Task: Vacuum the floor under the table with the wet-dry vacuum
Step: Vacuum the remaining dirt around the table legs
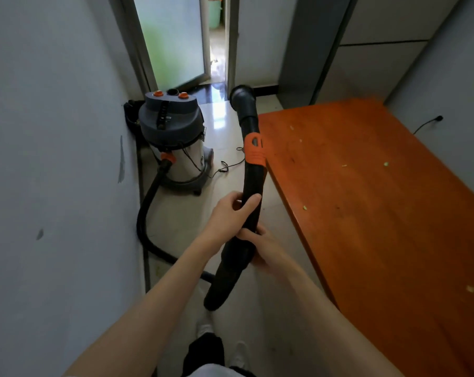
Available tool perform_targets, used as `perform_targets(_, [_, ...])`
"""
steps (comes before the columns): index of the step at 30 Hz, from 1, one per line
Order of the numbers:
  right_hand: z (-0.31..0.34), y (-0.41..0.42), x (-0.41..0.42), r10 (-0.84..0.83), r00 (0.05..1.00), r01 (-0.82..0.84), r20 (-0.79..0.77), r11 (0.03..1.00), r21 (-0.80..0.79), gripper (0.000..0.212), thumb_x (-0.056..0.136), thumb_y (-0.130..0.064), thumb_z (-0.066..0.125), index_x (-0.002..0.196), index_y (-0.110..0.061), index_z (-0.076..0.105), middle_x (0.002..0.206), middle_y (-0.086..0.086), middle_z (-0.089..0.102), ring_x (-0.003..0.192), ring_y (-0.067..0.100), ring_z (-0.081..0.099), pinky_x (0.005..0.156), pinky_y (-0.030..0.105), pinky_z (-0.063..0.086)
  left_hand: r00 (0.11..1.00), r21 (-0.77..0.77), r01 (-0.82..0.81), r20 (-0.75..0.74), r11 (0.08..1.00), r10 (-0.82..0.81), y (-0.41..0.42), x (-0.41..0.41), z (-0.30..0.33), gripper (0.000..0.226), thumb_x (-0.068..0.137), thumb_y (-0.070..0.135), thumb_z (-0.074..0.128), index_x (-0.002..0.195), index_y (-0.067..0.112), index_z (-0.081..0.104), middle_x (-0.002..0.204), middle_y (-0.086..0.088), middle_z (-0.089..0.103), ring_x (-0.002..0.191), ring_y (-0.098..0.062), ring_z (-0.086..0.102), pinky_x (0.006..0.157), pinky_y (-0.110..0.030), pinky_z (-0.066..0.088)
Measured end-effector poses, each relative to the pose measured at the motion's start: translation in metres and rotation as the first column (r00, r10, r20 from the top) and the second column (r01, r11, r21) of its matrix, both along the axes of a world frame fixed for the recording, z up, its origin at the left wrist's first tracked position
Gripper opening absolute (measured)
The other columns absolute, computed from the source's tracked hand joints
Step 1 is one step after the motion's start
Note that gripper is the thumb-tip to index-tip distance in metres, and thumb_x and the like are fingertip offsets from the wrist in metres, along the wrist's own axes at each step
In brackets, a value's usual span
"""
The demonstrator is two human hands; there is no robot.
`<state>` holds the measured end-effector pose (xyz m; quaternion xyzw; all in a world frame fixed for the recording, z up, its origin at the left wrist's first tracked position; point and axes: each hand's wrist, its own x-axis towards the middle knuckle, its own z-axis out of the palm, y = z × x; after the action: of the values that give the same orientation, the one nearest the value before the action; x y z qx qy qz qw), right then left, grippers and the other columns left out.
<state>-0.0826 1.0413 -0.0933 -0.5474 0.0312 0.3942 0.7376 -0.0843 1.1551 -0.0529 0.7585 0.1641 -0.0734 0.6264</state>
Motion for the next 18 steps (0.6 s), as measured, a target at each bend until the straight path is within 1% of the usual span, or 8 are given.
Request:
perform_targets(3, [-0.029, -0.004, -0.019, 0.007, 0.996, -0.009, -0.087, 1.000, -0.028, 0.028, 0.088, -0.013, 0.061, 0.115, -0.009, 0.058, 0.103, 0.011, 0.067, 0.100, 0.027, 0.065, 0.087, 0.038, 0.052, 0.993, -0.029, 0.006, -0.117, 1.000, -0.009, -0.003, -0.015, -0.028, 0.039, 0.092, 0.044, 0.052, 0.116, 0.014, 0.055, 0.096, 0.000, 0.064, 0.088, -0.013, 0.063, 0.075, -0.026, 0.051])
perform_targets(4, [-0.040, -0.005, -0.024, 0.010, 0.993, -0.015, -0.115, 0.999, -0.049, 0.026, 0.088, -0.013, 0.061, 0.114, -0.008, 0.059, 0.102, 0.012, 0.067, 0.099, 0.028, 0.065, 0.086, 0.038, 0.052, 0.986, -0.051, 0.003, -0.169, 0.999, -0.011, -0.003, -0.019, -0.041, 0.040, 0.092, 0.044, 0.052, 0.116, 0.013, 0.055, 0.096, 0.000, 0.064, 0.088, -0.013, 0.063, 0.073, -0.025, 0.050])
perform_targets(6, [-0.063, -0.002, -0.032, 0.023, 0.983, -0.040, -0.183, 0.995, -0.092, 0.025, 0.090, -0.012, 0.060, 0.113, -0.006, 0.060, 0.100, 0.014, 0.066, 0.096, 0.028, 0.064, 0.083, 0.038, 0.053, 0.963, -0.088, -0.028, -0.271, 0.996, 0.003, 0.000, -0.024, -0.072, 0.042, 0.092, 0.045, 0.052, 0.116, 0.010, 0.056, 0.094, 0.000, 0.064, 0.087, -0.012, 0.063, 0.070, -0.024, 0.049])
perform_targets(10, [-0.118, 0.013, -0.038, 0.077, 0.953, -0.126, -0.292, 0.980, -0.153, 0.029, 0.090, -0.013, 0.061, 0.117, -0.003, 0.058, 0.095, 0.012, 0.064, 0.090, 0.024, 0.063, 0.088, 0.038, 0.051, 0.912, -0.095, -0.083, -0.407, 0.992, 0.037, 0.020, -0.029, -0.138, 0.043, 0.094, 0.041, 0.050, 0.112, 0.004, 0.060, 0.082, 0.002, 0.061, 0.075, -0.010, 0.058, 0.060, -0.021, 0.042])
perform_targets(13, [-0.169, 0.033, -0.030, 0.121, 0.940, -0.195, -0.319, 0.958, -0.209, 0.022, 0.091, -0.019, 0.062, 0.107, -0.005, 0.061, 0.092, 0.011, 0.062, 0.084, 0.021, 0.062, 0.083, 0.035, 0.051, 0.876, -0.105, -0.115, -0.480, 0.988, 0.051, 0.045, -0.023, -0.198, 0.040, 0.095, 0.040, 0.048, 0.107, 0.003, 0.062, 0.081, 0.000, 0.061, 0.074, -0.010, 0.057, 0.060, -0.020, 0.041])
perform_targets(15, [-0.209, 0.044, -0.021, 0.145, 0.935, -0.233, -0.324, 0.939, -0.251, 0.021, 0.091, -0.026, 0.062, 0.100, -0.007, 0.063, 0.091, 0.011, 0.063, 0.084, 0.021, 0.063, 0.086, 0.037, 0.051, 0.853, -0.118, -0.123, -0.519, 0.985, 0.045, 0.063, -0.016, -0.243, 0.040, 0.096, 0.038, 0.047, 0.102, 0.002, 0.063, 0.077, 0.000, 0.059, 0.070, -0.009, 0.055, 0.059, -0.016, 0.042])
perform_targets(16, [-0.230, 0.050, -0.015, 0.165, 0.933, -0.255, -0.320, 0.931, -0.263, 0.021, 0.091, -0.028, 0.061, 0.098, -0.008, 0.063, 0.091, 0.010, 0.064, 0.084, 0.021, 0.063, 0.088, 0.037, 0.050, 0.847, -0.126, -0.124, -0.531, 0.984, 0.039, 0.071, -0.012, -0.268, 0.038, 0.097, 0.037, 0.047, 0.098, 0.002, 0.063, 0.073, 0.000, 0.057, 0.067, -0.008, 0.051, 0.058, -0.014, 0.040])
perform_targets(18, [-0.275, 0.059, -0.005, 0.208, 0.931, -0.299, -0.300, 0.907, -0.295, 0.024, 0.093, -0.033, 0.058, 0.097, -0.010, 0.064, 0.088, 0.007, 0.066, 0.082, 0.019, 0.064, 0.087, 0.037, 0.051, 0.824, -0.128, -0.136, -0.565, 0.982, 0.040, 0.083, -0.005, -0.316, 0.034, 0.097, 0.038, 0.046, 0.094, 0.007, 0.061, 0.070, 0.001, 0.052, 0.063, -0.008, 0.043, 0.057, -0.018, 0.034])
